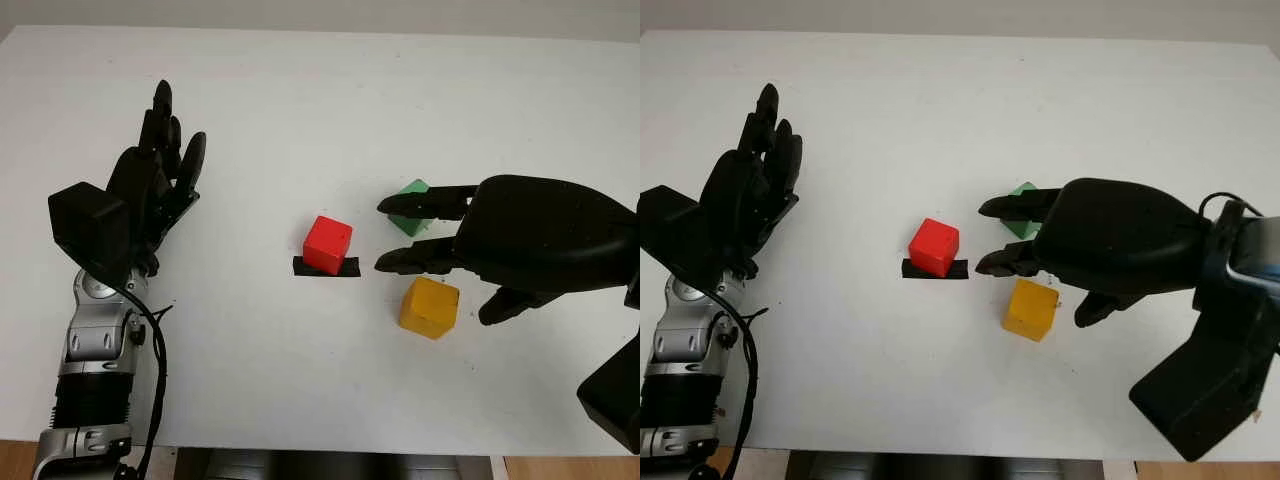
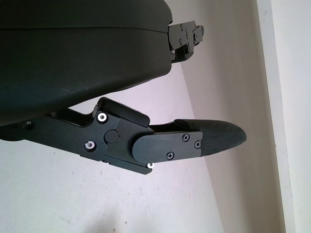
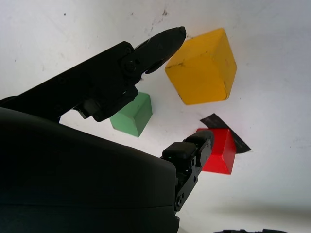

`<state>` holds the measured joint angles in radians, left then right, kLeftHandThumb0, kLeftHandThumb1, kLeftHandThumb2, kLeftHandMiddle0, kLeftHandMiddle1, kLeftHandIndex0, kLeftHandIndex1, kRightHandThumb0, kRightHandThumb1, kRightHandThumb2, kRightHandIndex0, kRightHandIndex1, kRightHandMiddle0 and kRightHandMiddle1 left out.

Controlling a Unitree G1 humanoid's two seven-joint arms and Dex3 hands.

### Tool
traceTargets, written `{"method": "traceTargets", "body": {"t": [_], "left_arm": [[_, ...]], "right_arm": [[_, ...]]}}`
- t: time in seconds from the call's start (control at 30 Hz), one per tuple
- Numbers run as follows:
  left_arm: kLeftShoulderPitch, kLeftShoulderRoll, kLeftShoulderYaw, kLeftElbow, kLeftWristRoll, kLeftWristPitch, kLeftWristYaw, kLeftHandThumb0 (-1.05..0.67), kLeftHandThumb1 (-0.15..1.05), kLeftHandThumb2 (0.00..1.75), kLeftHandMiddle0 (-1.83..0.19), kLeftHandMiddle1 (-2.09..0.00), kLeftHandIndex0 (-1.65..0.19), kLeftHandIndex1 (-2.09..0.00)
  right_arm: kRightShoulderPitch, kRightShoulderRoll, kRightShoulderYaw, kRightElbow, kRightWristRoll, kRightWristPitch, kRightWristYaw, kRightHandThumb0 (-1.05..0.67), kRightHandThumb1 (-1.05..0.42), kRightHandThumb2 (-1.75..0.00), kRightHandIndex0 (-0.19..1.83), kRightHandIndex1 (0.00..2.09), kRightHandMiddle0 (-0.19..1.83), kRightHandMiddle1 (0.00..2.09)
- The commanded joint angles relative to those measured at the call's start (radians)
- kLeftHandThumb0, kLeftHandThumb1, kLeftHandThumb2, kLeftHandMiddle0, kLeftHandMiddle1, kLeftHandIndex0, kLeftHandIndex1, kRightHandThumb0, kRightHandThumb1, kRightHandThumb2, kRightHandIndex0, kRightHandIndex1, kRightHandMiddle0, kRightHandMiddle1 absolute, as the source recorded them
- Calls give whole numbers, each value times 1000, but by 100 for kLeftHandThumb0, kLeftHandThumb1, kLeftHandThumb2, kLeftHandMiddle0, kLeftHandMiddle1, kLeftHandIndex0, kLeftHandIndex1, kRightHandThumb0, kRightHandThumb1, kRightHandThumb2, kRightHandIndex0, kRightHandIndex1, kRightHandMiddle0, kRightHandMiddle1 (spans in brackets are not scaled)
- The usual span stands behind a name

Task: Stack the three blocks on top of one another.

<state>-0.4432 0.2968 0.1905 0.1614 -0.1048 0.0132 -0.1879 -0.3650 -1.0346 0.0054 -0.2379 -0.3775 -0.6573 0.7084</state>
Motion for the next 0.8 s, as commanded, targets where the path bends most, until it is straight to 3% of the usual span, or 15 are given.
{"method": "traceTargets", "body": {"t": [0.0,0.27,0.77], "left_arm": [[20,8,-2,-28,0,7,-1,-72,105,49,19,-4,19,-5],[17,-7,-2,-27,2,15,19,-74,105,45,18,-5,16,-6],[34,-19,-11,-53,5,44,27,-74,105,45,17,-6,16,-6]], "right_arm": [[16,12,7,10,-5,-22,-21,-39,-76,-6,19,6,57,9],[19,17,31,56,-30,-89,-62,-42,-77,-6,21,7,61,10],[24,34,56,126,-68,-158,-109,-31,-82,-6,28,9,84,18]]}}
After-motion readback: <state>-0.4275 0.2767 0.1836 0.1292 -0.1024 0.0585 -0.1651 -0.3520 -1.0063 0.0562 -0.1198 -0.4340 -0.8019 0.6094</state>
